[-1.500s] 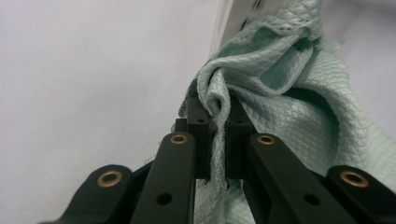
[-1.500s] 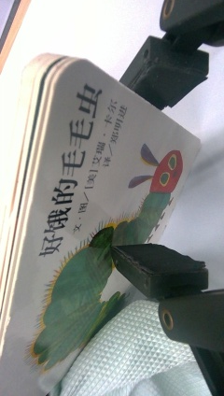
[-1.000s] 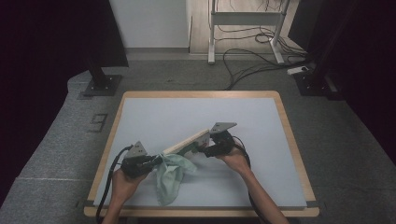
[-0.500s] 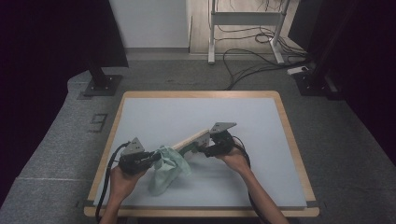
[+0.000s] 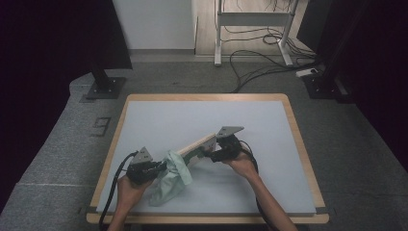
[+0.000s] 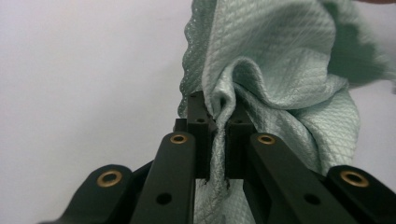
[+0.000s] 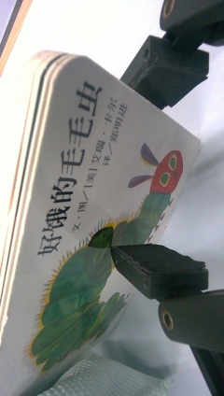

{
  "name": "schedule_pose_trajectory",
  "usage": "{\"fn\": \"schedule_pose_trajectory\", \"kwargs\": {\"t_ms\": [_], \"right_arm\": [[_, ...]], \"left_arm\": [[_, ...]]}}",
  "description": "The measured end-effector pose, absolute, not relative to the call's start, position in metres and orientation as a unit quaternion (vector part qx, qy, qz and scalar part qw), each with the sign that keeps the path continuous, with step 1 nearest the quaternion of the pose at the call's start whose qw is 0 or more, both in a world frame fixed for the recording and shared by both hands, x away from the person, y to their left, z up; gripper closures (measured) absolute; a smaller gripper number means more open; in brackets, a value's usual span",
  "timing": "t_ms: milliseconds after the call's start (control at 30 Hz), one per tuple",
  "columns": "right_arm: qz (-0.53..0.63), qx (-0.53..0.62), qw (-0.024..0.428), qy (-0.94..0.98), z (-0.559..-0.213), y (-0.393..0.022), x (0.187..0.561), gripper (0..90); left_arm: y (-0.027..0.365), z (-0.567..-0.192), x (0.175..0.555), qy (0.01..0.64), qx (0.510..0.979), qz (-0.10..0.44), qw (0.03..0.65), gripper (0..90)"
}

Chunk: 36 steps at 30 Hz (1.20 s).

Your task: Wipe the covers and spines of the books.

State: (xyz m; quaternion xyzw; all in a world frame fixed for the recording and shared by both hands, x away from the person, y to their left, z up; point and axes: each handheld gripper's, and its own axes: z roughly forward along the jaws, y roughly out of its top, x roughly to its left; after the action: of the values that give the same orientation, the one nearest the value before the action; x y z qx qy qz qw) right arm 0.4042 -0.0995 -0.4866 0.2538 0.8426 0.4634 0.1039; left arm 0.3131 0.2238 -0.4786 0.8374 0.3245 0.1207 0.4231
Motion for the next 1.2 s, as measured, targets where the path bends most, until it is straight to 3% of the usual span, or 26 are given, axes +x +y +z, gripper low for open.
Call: {"fn": "schedule_pose_trajectory", "kwargs": {"t_ms": [500,1200], "right_arm": [[0.464,0.254,0.103,0.842,-0.487,-0.1,0.404,26.4],[0.465,0.256,0.102,0.842,-0.487,-0.101,0.404,27.4]], "left_arm": [[0.228,-0.487,0.309,0.328,0.837,0.123,0.42,84.9],[0.266,-0.486,0.297,0.355,0.827,0.12,0.42,86.4]]}}
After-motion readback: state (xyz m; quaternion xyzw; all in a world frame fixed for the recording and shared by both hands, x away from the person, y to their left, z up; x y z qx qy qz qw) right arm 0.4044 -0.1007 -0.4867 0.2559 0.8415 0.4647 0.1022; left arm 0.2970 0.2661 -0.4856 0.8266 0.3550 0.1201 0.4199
